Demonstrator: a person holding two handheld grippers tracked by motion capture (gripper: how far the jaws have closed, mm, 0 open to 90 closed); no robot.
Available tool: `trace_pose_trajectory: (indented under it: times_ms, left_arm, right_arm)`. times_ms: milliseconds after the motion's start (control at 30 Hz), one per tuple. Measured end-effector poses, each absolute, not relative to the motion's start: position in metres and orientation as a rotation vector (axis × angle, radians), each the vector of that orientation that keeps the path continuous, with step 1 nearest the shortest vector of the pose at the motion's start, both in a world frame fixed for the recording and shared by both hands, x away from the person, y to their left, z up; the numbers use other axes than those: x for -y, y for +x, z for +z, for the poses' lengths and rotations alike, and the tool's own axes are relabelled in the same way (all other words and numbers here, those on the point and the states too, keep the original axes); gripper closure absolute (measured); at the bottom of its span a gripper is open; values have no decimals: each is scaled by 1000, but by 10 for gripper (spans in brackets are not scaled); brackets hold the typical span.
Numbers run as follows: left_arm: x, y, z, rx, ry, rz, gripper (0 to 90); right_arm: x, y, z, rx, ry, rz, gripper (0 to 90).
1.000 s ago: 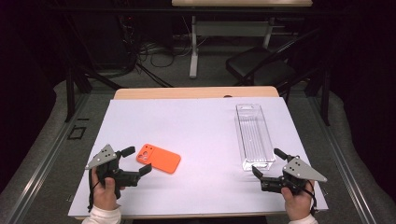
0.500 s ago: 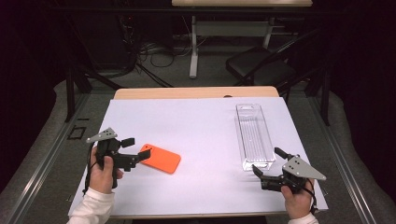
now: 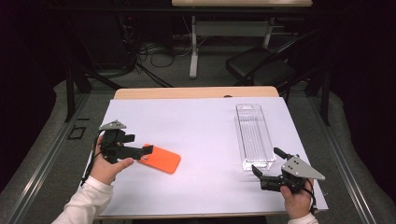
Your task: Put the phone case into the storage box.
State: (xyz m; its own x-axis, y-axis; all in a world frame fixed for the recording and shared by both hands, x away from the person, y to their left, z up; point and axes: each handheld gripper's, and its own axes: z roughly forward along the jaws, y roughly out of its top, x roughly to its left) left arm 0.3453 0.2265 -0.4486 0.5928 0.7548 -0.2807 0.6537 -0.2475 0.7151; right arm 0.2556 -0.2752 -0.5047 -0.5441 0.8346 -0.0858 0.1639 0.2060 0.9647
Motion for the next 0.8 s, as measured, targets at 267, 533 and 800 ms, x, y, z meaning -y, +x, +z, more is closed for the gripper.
trace_pose_trajectory:
  times_ms: [267, 533, 800]
  left_arm:
    - [-224, 356, -440, -1212, 2059, 271, 174]
    - [-221, 367, -439, -1241, 2135, 296, 268]
    - [-221, 378, -440, -1257, 2198, 307, 393]
  right_arm:
    - [276, 257, -506, -1858, 933, 1370, 35]
    - [276, 257, -506, -1858, 938, 1372, 38]
    - [275, 257, -507, -1866, 938, 1361, 43]
